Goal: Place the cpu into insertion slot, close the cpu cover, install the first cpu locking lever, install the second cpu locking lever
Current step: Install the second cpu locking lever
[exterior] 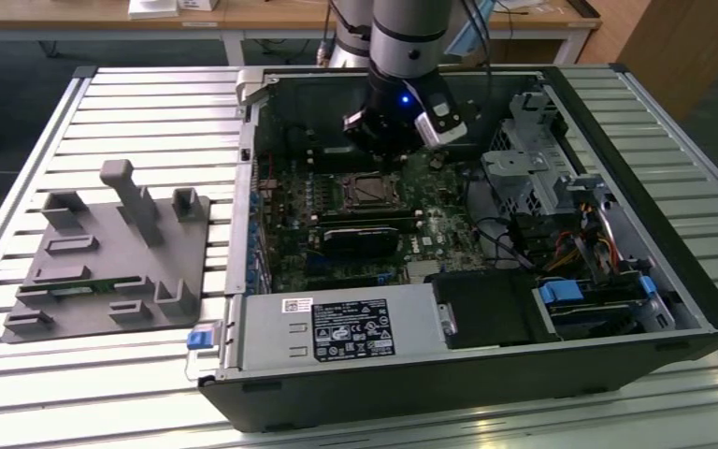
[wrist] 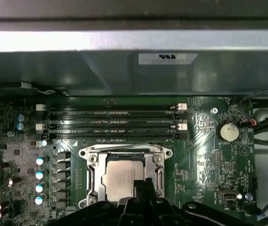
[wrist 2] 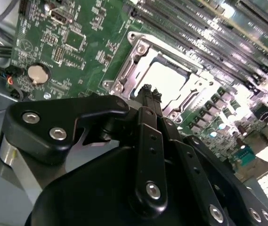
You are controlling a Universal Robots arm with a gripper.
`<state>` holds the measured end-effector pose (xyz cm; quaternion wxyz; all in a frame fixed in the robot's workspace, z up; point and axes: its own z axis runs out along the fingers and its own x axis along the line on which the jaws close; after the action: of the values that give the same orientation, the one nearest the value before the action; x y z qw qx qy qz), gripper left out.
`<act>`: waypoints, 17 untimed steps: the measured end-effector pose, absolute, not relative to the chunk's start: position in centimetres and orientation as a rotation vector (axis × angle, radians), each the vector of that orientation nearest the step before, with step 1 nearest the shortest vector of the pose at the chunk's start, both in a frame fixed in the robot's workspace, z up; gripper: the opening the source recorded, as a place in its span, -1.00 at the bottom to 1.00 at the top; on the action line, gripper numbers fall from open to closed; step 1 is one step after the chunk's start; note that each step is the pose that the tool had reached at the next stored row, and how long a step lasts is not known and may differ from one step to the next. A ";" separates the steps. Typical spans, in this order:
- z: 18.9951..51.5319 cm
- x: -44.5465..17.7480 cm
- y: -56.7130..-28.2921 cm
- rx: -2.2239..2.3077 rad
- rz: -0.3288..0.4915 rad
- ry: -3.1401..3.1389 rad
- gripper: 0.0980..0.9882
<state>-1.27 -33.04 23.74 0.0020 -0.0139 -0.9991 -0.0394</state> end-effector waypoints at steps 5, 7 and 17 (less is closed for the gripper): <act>23.7 -1.3 -33.7 -0.044 -0.122 -3.135 -0.98; 23.7 -1.3 -34.0 -0.044 -0.121 -3.135 -0.98; 23.7 -1.3 -35.9 -0.044 -0.120 -3.135 -0.98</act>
<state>-1.27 -35.87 23.72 0.0021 -0.0139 -0.9992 -0.0381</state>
